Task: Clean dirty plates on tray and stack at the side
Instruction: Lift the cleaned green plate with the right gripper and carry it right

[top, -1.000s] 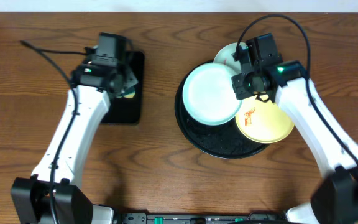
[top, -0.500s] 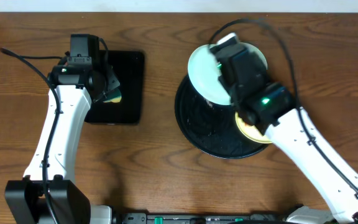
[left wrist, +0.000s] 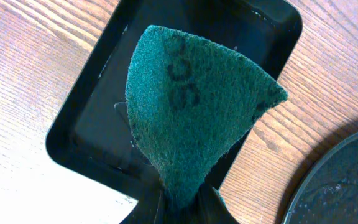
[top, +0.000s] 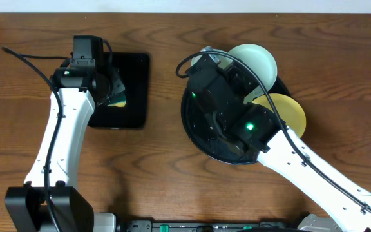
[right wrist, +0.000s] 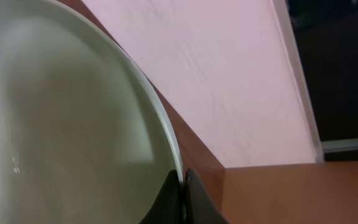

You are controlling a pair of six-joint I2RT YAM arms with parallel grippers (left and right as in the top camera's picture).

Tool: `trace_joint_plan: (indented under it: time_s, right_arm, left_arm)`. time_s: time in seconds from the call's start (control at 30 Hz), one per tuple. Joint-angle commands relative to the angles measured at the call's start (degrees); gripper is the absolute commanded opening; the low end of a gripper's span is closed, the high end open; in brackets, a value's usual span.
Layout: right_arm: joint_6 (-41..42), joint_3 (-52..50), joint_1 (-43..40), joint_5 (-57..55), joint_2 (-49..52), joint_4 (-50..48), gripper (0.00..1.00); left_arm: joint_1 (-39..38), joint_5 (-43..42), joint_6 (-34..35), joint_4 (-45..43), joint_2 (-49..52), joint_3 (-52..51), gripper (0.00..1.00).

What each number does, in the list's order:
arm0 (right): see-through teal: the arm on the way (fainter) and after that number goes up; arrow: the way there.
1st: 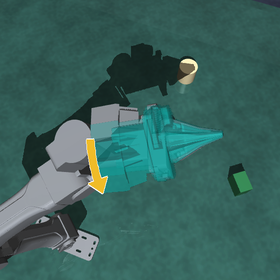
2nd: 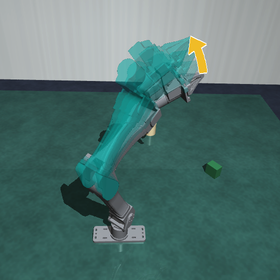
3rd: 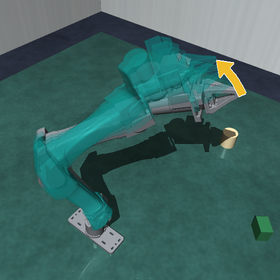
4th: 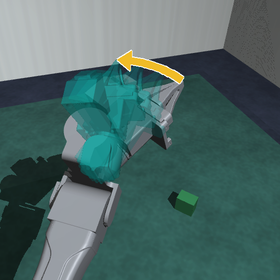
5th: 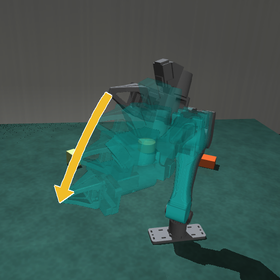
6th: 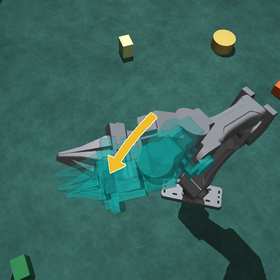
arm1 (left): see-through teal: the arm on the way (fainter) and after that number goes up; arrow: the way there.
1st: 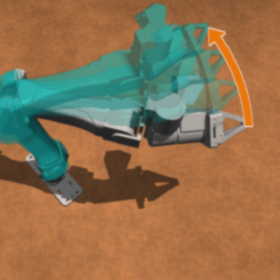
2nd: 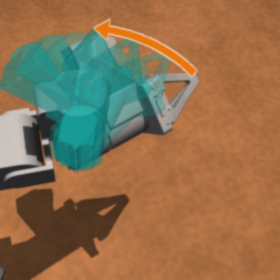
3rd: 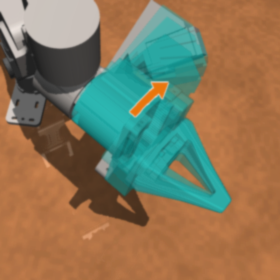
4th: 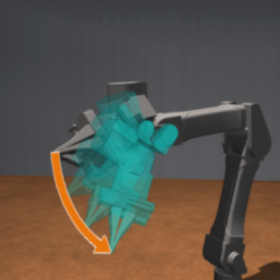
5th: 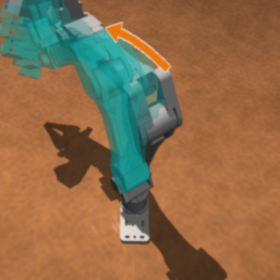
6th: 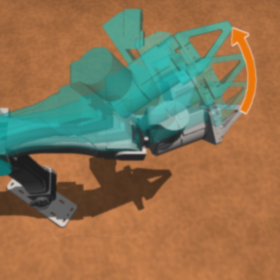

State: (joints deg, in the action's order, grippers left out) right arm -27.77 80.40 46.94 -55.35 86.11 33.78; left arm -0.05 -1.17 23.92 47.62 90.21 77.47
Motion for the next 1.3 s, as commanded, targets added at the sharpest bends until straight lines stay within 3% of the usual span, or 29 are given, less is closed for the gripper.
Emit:
trace_joint_plan:
  time_s: [0.0,0.27,0.33,0.43,0.5,0.63,0.83,0.97,1.27]
  right_arm:
    - [-0.72,0.28,-0.02,-3.1,-0.96,-0.22,0.01]
    - [7.69,0.26,-2.71,1.62,-0.92,-0.11,0.01]
    - [11.72,0.26,-4.5,3.06,-0.92,-0.09,0.01]
    - [24.02,0.26,-9.2,8.92,-0.92,0.81,0.01]
    - [30.6,0.24,-14.45,23.34,-0.92,1.79,0.01]
    - [32.15,0.24,-28.68,55.87,0.66,2.34,0.01]
    - [36.68,0.2,-50.45,79.3,6.32,4.17,0.01]
    - [37.33,0.2,-61.18,80.87,12.24,5.44,0.01]
    - [49.88,0.2,-77.29,80.96,24.98,1.16,0.01]
  left_arm:
    - [0.26,0.09,-0.83,0.17,-0.26,-0.44,0.11]
    - [0.26,0.09,-0.85,0.17,-0.24,-0.44,0.11]
    - [0.26,0.09,-1.01,0.17,-0.24,-0.44,0.11]
    - [0.26,0.11,-0.98,0.22,-0.2,-0.46,0.11]
    - [0.26,0.11,-1.01,0.33,-0.2,-0.44,0.11]
    - [0.26,0.11,-0.98,0.37,-0.2,-0.46,0.11]
    - [0.26,0.11,-0.98,0.35,-0.2,-0.46,0.11]
    - [0.26,0.11,-0.98,0.35,-0.2,-0.44,0.11]
    - [0.26,0.11,-0.98,0.37,-0.2,-0.46,0.11]
